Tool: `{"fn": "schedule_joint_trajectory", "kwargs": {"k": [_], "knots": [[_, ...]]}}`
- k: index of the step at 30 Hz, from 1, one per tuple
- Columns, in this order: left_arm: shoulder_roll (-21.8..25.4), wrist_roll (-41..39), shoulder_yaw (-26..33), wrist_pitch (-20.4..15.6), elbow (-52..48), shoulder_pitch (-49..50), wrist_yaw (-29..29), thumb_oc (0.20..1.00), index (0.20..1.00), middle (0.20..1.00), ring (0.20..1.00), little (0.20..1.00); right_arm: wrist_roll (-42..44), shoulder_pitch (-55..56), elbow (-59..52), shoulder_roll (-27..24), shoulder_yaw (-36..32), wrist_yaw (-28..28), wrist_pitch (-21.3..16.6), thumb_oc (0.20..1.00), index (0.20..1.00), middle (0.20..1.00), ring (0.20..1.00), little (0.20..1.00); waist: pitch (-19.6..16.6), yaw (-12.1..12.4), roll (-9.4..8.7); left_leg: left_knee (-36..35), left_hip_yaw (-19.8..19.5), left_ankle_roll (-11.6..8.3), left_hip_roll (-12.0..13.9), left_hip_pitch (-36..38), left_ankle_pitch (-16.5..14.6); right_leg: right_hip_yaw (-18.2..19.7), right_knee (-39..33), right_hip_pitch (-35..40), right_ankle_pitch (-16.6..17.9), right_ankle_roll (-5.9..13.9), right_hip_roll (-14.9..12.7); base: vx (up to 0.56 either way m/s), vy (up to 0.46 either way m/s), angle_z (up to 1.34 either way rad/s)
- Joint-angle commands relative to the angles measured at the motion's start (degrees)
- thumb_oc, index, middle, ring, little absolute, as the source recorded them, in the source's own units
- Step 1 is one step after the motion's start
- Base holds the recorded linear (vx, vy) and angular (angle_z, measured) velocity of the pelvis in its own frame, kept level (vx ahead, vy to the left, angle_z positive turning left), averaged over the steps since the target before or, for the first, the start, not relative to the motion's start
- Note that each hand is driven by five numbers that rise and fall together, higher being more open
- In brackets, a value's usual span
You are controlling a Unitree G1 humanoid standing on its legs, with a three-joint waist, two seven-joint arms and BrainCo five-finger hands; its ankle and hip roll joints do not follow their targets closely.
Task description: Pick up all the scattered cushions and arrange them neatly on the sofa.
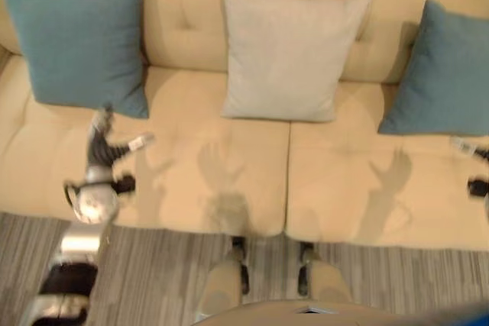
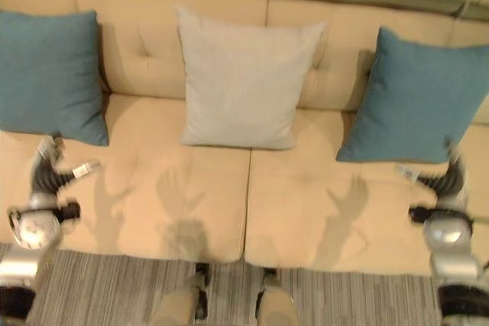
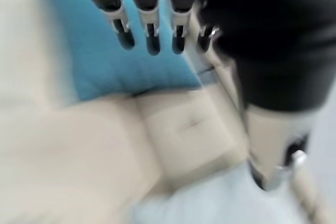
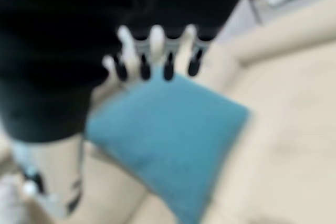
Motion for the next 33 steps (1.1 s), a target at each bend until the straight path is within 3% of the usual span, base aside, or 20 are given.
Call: {"fn": "schedule_joint_trajectory", "kwargs": {"k": [1,5,7,9,13,18,19,22,23,24,26,28,31,33], "knots": [[-1.4,5.6,-1.6,0.6,7.8,-4.2,-5.1,1.000,1.000,1.000,1.000,1.000,-4.7,-4.0,4.8,-0.2,2.6,2.6,-1.9,1.000,1.000,1.000,1.000,1.000,-2.0,1.3,0.02,5.2,-0.2,-0.53,-0.6,2.8,-6.8,-1.9,0.9,2.4,1.0,3.19,-1.4,0.03,-0.047,0.06],[-9.2,10.0,-4.8,3.3,23.5,-0.2,-7.7,1.000,1.000,1.000,1.000,1.000,-6.9,-1.0,14.0,7.8,5.8,4.1,-1.2,1.000,1.000,1.000,1.000,1.000,-2.9,1.3,0.54,3.0,-0.3,-0.37,-0.1,6.6,-6.0,-2.2,0.9,5.6,-0.5,2.55,-0.3,-0.02,-0.047,0.07],[-10.3,11.0,-5.4,3.9,27.4,-0.5,-7.6,1.000,1.000,1.000,1.000,1.000,-7.6,-1.4,16.8,8.5,7.3,4.2,-1.0,1.000,1.000,1.000,1.000,1.000,-3.0,1.3,0.56,2.8,-0.4,-0.39,0.0,7.1,-5.9,-2.3,0.8,6.1,-0.7,2.42,-0.2,-0.05,-0.037,0.09],[-13.1,15.0,-7.5,4.9,39.6,-1.9,-6.0,1.000,1.000,1.000,1.000,1.000,-8.7,-2.0,25.6,11.5,11.7,4.8,-0.6,1.000,1.000,1.000,1.000,1.000,-3.6,1.5,0.58,2.5,-0.3,-0.49,0.5,8.5,-5.9,-2.1,0.8,7.3,-1.5,1.98,0.5,-0.07,-0.056,0.11],[-14.8,17.4,-7.8,5.7,48.8,-2.8,-5.7,1.000,1.000,1.000,1.000,1.000,-9.7,-1.4,33.4,14.7,14.8,6.0,0.0,1.000,1.000,1.000,1.000,1.000,-4.5,1.7,0.38,2.3,-0.1,-0.81,1.2,9.9,-5.8,-2.2,0.7,8.8,-2.5,1.36,1.4,-0.06,-0.067,0.00],[-15.0,19.6,-8.9,5.8,52.4,-3.2,-6.2,1.000,1.000,1.000,1.000,1.000,-10.9,-1.1,38.4,15.8,16.7,6.1,0.4,1.000,1.000,1.000,1.000,1.000,-4.3,2.0,0.33,2.9,-0.4,-1.63,2.5,10.0,-5.2,-2.0,0.2,9.8,-3.4,0.46,2.7,-0.12,-0.082,-0.03],[-14.5,20.1,-10.2,5.7,51.7,-4.7,-6.0,1.000,1.000,1.000,1.000,1.000,-10.2,-1.4,40.2,16.0,17.2,5.9,0.6,1.000,1.000,1.000,1.000,1.000,-2.9,1.8,-0.05,5.1,-1.5,-2.63,4.0,6.7,-3.6,-1.8,0.2,9.0,-4.7,-0.44,4.0,-0.37,-0.171,0.01],[-14.4,19.5,-11.0,5.5,50.9,-5.8,-5.9,1.000,1.000,1.000,1.000,1.000,-9.9,-1.8,40.9,16.1,17.9,5.6,0.7,1.000,1.000,1.000,1.000,1.000,-1.8,1.8,-0.30,6.5,-2.3,-2.88,4.1,4.1,-2.8,-1.8,0.2,8.0,-4.5,-0.98,4.4,-0.28,-0.067,0.44],[-14.6,19.2,-12.3,5.3,50.1,-7.5,-5.6,1.000,1.000,1.000,1.000,1.000,-10.5,-2.7,41.4,15.9,19.1,5.2,0.9,1.000,1.000,1.000,1.000,1.000,-0.3,2.2,-1.07,10.8,-5.5,-2.77,2.6,1.3,-3.9,-1.3,0.2,6.3,-3.3,-1.33,4.2,-0.21,-0.014,0.43],[-14.6,19.2,-12.3,5.3,50.1,-7.6,-5.6,1.000,1.000,1.000,1.000,1.000,-10.5,-2.7,41.5,15.9,19.1,5.2,0.9,1.000,1.000,1.000,1.000,1.000,-0.3,2.2,-1.03,11.1,-5.5,-2.76,2.6,1.2,-4.0,-1.3,0.2,6.3,-3.3,-1.32,4.2,-0.31,-0.008,0.10],[-15.3,19.0,-13.1,5.2,50.1,-8.7,-5.6,1.000,1.000,1.000,1.000,1.000,-10.3,-4.1,41.9,15.5,19.3,5.2,1.5,1.000,1.000,1.000,1.000,1.000,0.3,1.9,-1.92,15.6,-8.6,-1.90,-0.2,1.3,-8.8,-1.2,0.2,4.7,-1.8,-1.19,3.3,-0.23,0.034,0.06],[-15.6,19.4,-13.2,5.3,50.4,-9.0,-5.7,1.000,1.000,1.000,1.000,1.000,-9.3,-5.6,41.7,14.6,18.6,5.8,1.9,1.000,1.000,1.000,1.000,1.000,-0.4,0.8,-2.13,19.8,-6.5,-1.49,0.2,3.3,-11.4,-1.4,0.2,3.1,-0.8,-1.24,2.7,-0.20,0.164,-0.10],[-16.3,20.0,-13.9,5.3,50.4,-9.0,-6.0,1.000,1.000,1.000,1.000,1.000,-9.6,-5.7,42.3,14.1,18.3,6.0,2.2,1.000,1.000,1.000,1.000,1.000,-0.9,0.1,-1.27,15.9,-4.8,-1.44,0.7,6.6,-12.5,-1.6,0.4,2.7,0.0,-0.48,2.2,-0.05,0.162,0.22],[-16.0,20.5,-14.6,5.2,50.3,-10.0,-5.8,1.000,1.000,1.000,1.000,1.000,-10.2,-7.0,42.6,14.1,17.9,5.8,3.1,1.000,1.000,1.000,1.000,1.000,-0.8,-0.2,-1.16,11.5,-5.8,-0.76,-1.0,8.2,-12.3,-1.9,1.4,0.3,2.7,0.95,0.4,-0.13,0.226,0.28]]}}
